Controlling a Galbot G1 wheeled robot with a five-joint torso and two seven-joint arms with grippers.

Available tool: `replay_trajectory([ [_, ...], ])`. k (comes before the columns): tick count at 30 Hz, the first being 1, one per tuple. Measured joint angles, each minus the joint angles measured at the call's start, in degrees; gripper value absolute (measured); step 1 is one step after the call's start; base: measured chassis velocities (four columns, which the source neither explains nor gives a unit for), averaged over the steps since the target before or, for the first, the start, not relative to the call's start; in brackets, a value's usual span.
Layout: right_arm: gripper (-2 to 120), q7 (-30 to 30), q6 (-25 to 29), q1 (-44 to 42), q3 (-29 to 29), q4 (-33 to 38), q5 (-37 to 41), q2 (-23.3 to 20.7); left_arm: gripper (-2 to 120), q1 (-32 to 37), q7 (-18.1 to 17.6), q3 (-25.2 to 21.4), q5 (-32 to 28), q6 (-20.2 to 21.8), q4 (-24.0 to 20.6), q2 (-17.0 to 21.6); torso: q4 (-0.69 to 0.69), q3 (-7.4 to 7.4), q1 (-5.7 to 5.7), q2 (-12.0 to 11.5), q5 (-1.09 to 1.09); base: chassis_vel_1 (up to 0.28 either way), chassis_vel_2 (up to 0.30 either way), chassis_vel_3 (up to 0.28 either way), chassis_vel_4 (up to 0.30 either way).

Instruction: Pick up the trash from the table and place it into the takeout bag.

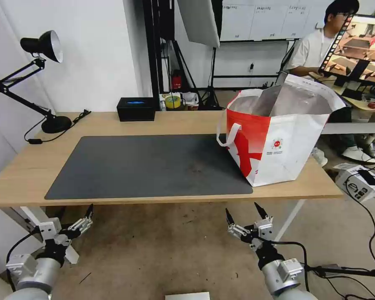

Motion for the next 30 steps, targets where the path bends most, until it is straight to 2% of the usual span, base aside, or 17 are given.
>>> replay_trajectory([
  [30,100,0.0,0.0,0.0,0.0,0.0,0.0,0.0,100,-0.1,0.0,0.0,0.0,0.2,-0.1,0.1,0.00,0.00,0.00,0.0,0.00,0.000,0.000,0.000,0.000],
])
